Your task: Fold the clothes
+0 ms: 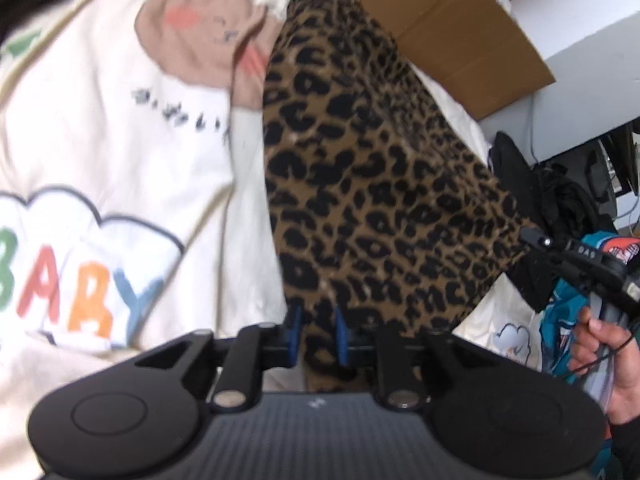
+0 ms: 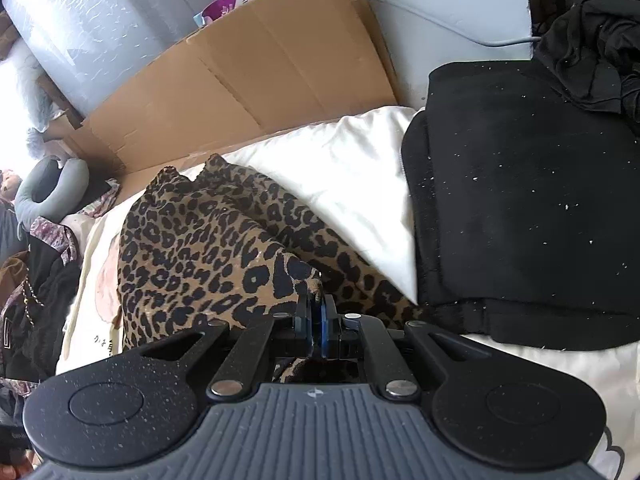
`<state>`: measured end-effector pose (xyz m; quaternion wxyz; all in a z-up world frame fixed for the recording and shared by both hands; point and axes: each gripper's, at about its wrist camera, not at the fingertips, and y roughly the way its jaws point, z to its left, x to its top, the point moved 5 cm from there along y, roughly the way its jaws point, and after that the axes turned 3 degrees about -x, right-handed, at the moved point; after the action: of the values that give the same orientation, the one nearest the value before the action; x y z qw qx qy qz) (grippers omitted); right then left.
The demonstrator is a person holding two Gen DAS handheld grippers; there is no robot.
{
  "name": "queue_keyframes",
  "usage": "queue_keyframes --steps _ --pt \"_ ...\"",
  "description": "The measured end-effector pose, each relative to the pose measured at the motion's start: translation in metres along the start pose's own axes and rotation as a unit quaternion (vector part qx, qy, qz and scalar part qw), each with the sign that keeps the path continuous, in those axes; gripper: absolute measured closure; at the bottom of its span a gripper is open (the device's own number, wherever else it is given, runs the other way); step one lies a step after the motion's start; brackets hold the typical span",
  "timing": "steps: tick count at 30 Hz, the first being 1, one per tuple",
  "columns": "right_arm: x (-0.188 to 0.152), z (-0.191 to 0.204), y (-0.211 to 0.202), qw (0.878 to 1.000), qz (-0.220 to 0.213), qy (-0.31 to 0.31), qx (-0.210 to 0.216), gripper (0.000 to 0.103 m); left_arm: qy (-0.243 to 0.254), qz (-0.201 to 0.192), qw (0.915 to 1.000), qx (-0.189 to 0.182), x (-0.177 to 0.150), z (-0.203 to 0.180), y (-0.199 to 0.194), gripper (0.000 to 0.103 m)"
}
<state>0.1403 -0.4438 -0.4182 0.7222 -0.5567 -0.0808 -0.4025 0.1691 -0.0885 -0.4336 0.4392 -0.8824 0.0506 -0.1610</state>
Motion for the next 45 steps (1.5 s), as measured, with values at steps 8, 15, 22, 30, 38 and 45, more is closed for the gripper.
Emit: queue_keyframes --steps 8,15,22,30,38,45 --pt "-0.002 -0.005 0.002 1.0 -0.001 0.002 0.001 0.101 -0.01 0.006 0.9998 -0.017 -0.009 0.002 0.007 0.1" --pt "-0.001 -0.008 -0.003 1.0 -0.006 0.009 0.003 0.101 0.041 -0.008 0.9991 -0.005 0.005 -0.02 -0.014 0.101" --pt "-0.007 -0.017 0.001 1.0 -0.003 0.022 -0.006 0.101 0.101 -0.005 0.9947 0.016 0.014 -0.041 -0.026 0.101" --pt "-0.016 -0.03 0.014 0.999 0.003 0.037 -0.019 0.101 0.138 0.033 0.9895 0.025 0.022 -0.04 -0.018 0.095" --pt "-0.024 -0.033 0.023 0.998 0.02 0.045 -0.044 0.101 0.169 0.036 0.9838 0.049 0.062 -0.05 -0.032 0.095" --pt "-0.028 -0.036 0.029 0.996 0.035 0.059 -0.052 0.101 0.186 0.026 0.9799 0.066 0.109 -0.071 -0.028 0.095"
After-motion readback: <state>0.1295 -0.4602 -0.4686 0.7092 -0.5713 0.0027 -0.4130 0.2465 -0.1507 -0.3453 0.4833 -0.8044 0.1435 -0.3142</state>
